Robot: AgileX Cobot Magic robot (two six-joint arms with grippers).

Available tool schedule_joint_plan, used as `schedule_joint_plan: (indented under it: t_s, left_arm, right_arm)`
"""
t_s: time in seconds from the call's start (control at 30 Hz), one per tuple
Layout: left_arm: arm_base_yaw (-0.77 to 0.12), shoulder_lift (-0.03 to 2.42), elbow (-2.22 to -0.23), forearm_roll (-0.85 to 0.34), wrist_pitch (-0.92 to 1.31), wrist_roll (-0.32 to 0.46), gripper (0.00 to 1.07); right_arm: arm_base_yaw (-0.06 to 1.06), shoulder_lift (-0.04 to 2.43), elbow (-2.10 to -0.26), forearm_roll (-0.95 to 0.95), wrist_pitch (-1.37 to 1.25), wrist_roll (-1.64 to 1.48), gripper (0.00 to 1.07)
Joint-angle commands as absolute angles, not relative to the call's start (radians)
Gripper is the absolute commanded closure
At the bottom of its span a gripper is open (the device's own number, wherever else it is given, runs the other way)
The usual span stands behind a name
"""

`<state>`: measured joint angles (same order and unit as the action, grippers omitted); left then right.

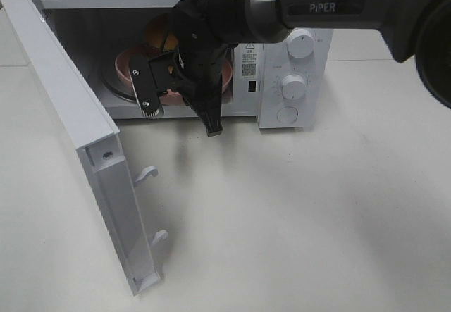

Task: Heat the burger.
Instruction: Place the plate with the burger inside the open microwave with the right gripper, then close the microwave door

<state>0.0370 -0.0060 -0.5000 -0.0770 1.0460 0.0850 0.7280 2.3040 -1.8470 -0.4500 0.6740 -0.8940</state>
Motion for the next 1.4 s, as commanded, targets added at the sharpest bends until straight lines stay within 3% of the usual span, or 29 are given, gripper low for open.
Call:
schedule_joint_plan:
  t_s: [0.03, 0.67, 0.83, 0.9, 0.93, 1.0, 1.4]
  left_arm:
    - [0.04, -0.024, -0.496, -0.086, 1.037, 0.079, 0.09]
    - [0.04, -0.024, -0.496, -0.086, 1.037, 0.079, 0.09]
    - [0.04, -0.024, -0.496, -0.086, 1.037, 0.079, 0.09]
    - [0.04, -0.024, -0.496, -0.086, 1.037, 0.079, 0.09]
    - [0.04, -0.024, -0.496, -0.086, 1.037, 0.079, 0.09]
    - [0.04, -0.024, -0.496, -0.086, 1.037, 0.079, 0.09]
    - [0.04, -0.024, -0.496, -0.086, 1.037, 0.079, 0.09]
  right_arm:
    - [0.726, 2.326, -1.912, -0.505, 0.665, -0.836, 1.07]
    - [0.726, 2.386, -1.969, -0.504, 0.638, -0.766, 1.02]
    - [0.726, 2.386, -1.969, -0.504, 0.634, -0.764, 0.92]
    - [0.726, 2.386, -1.969, -0.5, 0.633, -0.764, 0.78]
    - [0.726, 2.386, -1.969, -0.5, 0.633, -0.764, 0.78]
    - [0.726, 2.386, -1.969, -0.496, 0.64, -0.764, 0.67]
    - [0.726, 2.376, -1.965, -0.431, 0.631, -0.765, 0.51]
